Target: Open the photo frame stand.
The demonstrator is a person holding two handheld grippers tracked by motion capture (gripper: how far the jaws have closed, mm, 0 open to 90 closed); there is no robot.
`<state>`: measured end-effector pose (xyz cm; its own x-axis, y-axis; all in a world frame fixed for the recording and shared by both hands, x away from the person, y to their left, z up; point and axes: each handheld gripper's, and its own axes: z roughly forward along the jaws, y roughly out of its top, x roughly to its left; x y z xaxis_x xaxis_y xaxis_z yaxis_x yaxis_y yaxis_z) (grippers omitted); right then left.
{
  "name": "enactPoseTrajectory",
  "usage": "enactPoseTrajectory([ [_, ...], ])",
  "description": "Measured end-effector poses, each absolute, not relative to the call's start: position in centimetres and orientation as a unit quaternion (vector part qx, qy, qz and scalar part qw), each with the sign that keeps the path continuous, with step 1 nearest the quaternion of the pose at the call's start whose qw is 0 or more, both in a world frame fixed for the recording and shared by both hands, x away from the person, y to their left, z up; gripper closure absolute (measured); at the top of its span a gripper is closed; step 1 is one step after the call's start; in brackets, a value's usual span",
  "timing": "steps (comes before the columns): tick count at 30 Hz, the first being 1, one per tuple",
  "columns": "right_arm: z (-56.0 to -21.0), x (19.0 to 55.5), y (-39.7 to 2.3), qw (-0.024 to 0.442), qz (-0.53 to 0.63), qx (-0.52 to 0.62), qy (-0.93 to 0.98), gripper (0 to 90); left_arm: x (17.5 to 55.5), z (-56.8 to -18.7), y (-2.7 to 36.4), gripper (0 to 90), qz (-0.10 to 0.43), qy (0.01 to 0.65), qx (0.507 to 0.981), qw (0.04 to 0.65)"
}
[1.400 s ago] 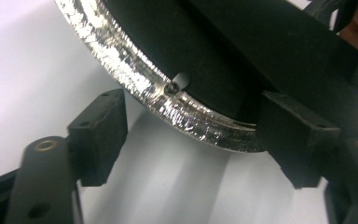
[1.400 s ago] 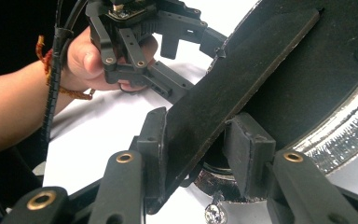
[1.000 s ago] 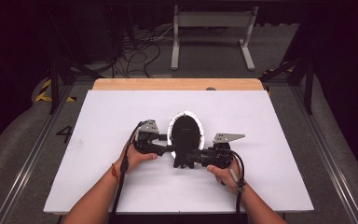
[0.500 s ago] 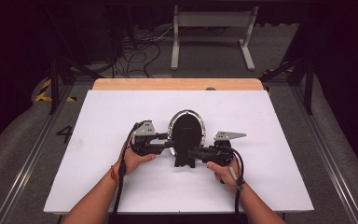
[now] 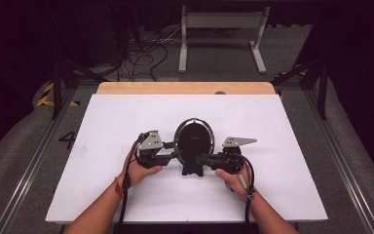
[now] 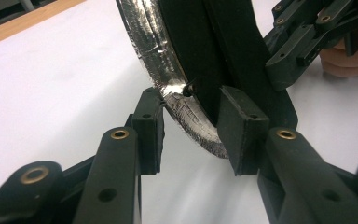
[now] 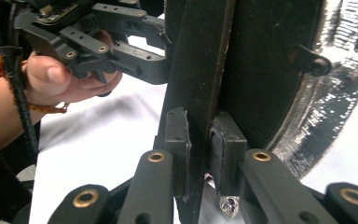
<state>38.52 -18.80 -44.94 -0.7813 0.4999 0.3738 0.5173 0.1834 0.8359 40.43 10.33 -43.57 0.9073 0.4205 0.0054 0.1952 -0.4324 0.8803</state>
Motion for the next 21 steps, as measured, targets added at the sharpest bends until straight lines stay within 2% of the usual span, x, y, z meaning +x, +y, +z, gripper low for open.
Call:
enactPoseTrajectory([
  [8, -44.7, 38.5, -18.6, 0.004, -0.544, -0.324, -0.774, 79.7, 41.1, -44.1, 9.7, 45.6, 0.096, 0.174, 0.841, 0.503],
  [11, -44.6, 38.5, -18.5, 0.002, -0.543, -0.323, -0.775, 79.7, 41.5, -44.3, 9.8, 47.9, 0.091, 0.172, 0.838, 0.509],
  [12, -44.7, 38.5, -18.6, 0.003, -0.542, -0.323, -0.776, 79.7, 41.5, -44.3, 9.8, 52.0, 0.089, 0.171, 0.84, 0.507],
  [15, -44.6, 38.5, -18.5, -0.003, -0.538, -0.32, -0.78, 79.7, 41.5, -44.2, 10.0, 57.0, 0.082, 0.165, 0.84, 0.511],
  [16, -44.6, 38.5, -18.6, -0.007, -0.533, -0.325, -0.781, 79.4, 41.3, -43.9, 9.9, 60.7, 0.09, 0.159, 0.841, 0.509],
  [21, -44.4, 38.5, -18.7, -0.011, -0.533, -0.323, -0.782, 79.7, 40.9, -43.5, 9.9, 65.9, 0.119, 0.155, 0.839, 0.508],
])
